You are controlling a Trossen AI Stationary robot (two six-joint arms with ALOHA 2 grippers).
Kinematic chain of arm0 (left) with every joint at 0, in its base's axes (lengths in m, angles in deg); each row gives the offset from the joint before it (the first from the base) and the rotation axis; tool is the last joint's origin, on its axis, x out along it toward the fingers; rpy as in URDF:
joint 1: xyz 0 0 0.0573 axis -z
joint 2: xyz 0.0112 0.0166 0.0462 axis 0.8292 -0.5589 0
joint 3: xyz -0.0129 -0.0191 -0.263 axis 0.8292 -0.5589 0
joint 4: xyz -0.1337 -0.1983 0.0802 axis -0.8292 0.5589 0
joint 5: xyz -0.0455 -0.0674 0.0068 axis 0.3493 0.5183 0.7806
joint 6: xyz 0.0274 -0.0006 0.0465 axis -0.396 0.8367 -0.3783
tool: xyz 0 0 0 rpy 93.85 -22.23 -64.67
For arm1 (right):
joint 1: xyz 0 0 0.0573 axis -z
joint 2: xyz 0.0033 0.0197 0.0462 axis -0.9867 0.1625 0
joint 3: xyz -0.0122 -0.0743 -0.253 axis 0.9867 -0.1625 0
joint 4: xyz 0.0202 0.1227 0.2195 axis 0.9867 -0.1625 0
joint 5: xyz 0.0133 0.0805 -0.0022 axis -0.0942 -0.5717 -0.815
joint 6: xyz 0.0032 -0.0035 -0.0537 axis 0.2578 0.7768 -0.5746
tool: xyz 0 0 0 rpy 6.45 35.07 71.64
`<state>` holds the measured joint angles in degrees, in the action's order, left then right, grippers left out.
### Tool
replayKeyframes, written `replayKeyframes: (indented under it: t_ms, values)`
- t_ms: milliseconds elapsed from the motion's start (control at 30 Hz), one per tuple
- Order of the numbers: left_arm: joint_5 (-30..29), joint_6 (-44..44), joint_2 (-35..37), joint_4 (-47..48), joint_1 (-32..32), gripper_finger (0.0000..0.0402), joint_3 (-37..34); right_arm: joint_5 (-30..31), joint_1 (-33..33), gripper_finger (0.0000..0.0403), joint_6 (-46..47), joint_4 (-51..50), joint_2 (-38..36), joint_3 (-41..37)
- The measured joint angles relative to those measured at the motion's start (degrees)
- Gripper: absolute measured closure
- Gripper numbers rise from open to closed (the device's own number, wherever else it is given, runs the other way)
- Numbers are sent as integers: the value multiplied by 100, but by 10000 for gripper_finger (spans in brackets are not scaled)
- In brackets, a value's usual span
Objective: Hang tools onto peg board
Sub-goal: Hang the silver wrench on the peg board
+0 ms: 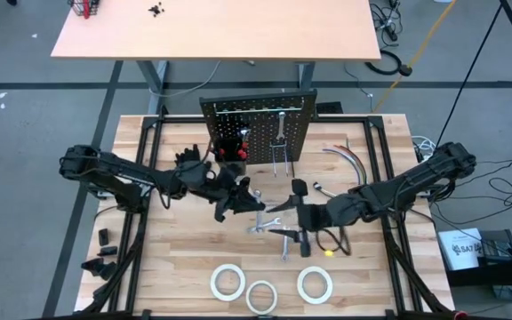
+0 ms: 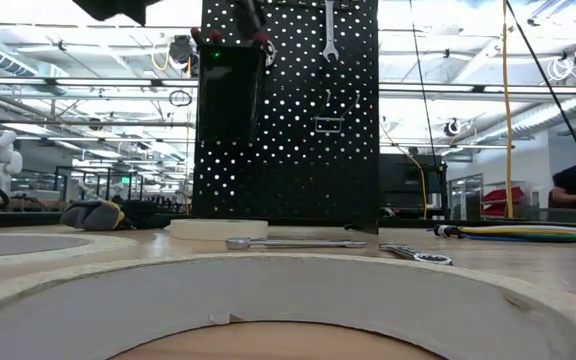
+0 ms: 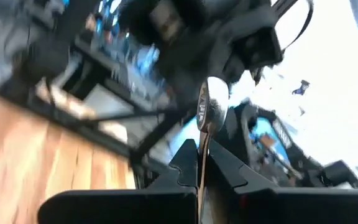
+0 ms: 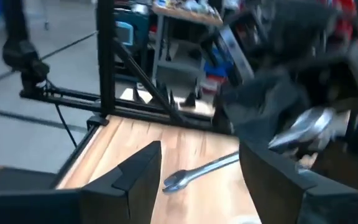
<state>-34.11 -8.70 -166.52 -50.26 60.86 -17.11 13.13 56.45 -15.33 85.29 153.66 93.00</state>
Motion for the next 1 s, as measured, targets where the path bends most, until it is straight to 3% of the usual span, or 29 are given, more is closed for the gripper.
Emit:
replayKeyframes:
  t_ms: [167,400,600,867,1000]
  values:
    - [97,819,327,944,51,396,-2,14,-249,196,-1670,272,-201,0]
    - [-792,2394,344,840,373,396,-2,-94,-631,195,-4862,698,88,2]
    - [-1321,3190,344,303,704,396,-2,657,-707,195,-6678,1372,557,0]
    - [-1550,3212,344,165,921,396,20,677,-569,195,-7096,1836,759,-4]
    - [-1563,2610,344,199,912,396,24,830,-609,195,-6187,2284,755,-2]
